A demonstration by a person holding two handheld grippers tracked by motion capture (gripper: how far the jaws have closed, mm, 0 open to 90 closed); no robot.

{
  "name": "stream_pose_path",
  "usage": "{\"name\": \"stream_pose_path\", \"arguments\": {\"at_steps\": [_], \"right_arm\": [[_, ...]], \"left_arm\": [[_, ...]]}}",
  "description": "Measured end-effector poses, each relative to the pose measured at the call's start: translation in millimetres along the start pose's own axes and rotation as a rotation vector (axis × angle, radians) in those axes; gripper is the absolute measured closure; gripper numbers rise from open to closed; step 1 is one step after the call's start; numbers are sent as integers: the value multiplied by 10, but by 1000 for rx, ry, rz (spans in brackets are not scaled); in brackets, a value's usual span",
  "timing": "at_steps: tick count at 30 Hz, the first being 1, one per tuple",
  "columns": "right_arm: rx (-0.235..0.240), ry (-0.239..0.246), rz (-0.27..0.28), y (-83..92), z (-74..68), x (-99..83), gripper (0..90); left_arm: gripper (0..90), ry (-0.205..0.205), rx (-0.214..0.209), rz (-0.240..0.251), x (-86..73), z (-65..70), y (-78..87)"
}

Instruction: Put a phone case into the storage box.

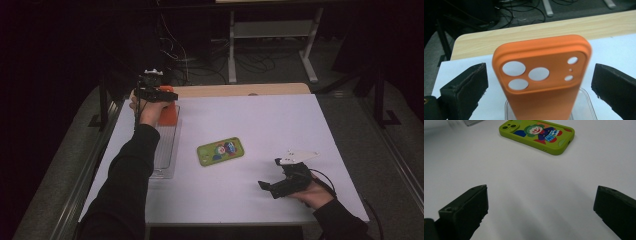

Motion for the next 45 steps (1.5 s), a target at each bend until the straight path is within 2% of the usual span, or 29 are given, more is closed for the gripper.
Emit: {"name": "stream_pose_path", "arguments": {"at_steps": [1, 2, 3, 6, 12, 16, 20, 24, 27, 34, 40, 41, 42, 45], "right_arm": [[-2, 3, -3, -1, 2, -2, 0], [-2, 3, -3, -1, 2, -2, 0], [-2, 0, -1, -2, 0, 1, 0], [-5, -3, -5, -3, 4, -3, 0], [-9, -1, -1, 0, 7, 0, 0], [-9, -9, -3, 6, -8, -6, 0], [-13, -7, -1, 8, -7, -9, 0], [-12, -5, -7, 0, -20, -15, 0], [-9, -4, -8, -21, -31, 2, 0], [-2, 3, -9, -27, -47, 7, 0], [7, 3, -9, -54, -51, 30, 0], [7, 3, -9, -54, -51, 30, 0], [8, 2, -10, -57, -49, 32, 0], [9, 1, -11, -59, -47, 31, 0]], "left_arm": [[2, -25, -48, 0, -13, 18, 58], [2, -25, -48, 0, -13, 18, 58], [2, -36, -71, -2, -25, 29, 89], [2, -59, -106, 9, -41, 24, 196], [2, -64, -169, 53, -98, 32, 441], [2, -109, -236, 79, -131, 130, 624], [2, -165, -297, 104, -152, 321, 791], [3, -205, -368, 137, -177, 610, 960], [2, -250, -414, 156, -213, 805, 1067], [2, -315, -485, 176, -353, 1185, 1241], [3, -350, -538, 181, -501, 1458, 1305], [3, -341, -549, 184, -522, 1504, 1309], [2, -353, -554, 183, -549, 1532, 1308], [3, -350, -570, 182, -637, 1638, 1289]]}}
Point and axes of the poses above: each handheld gripper's, and its own axes: y roughly backward along the jaws, x roughly out of its top, z roughly to its right, the point moved 9 cm from there along -y, roughly forward along the jaws, and after that the axes turned 10 degrees about -y, right-handed, at the moved point
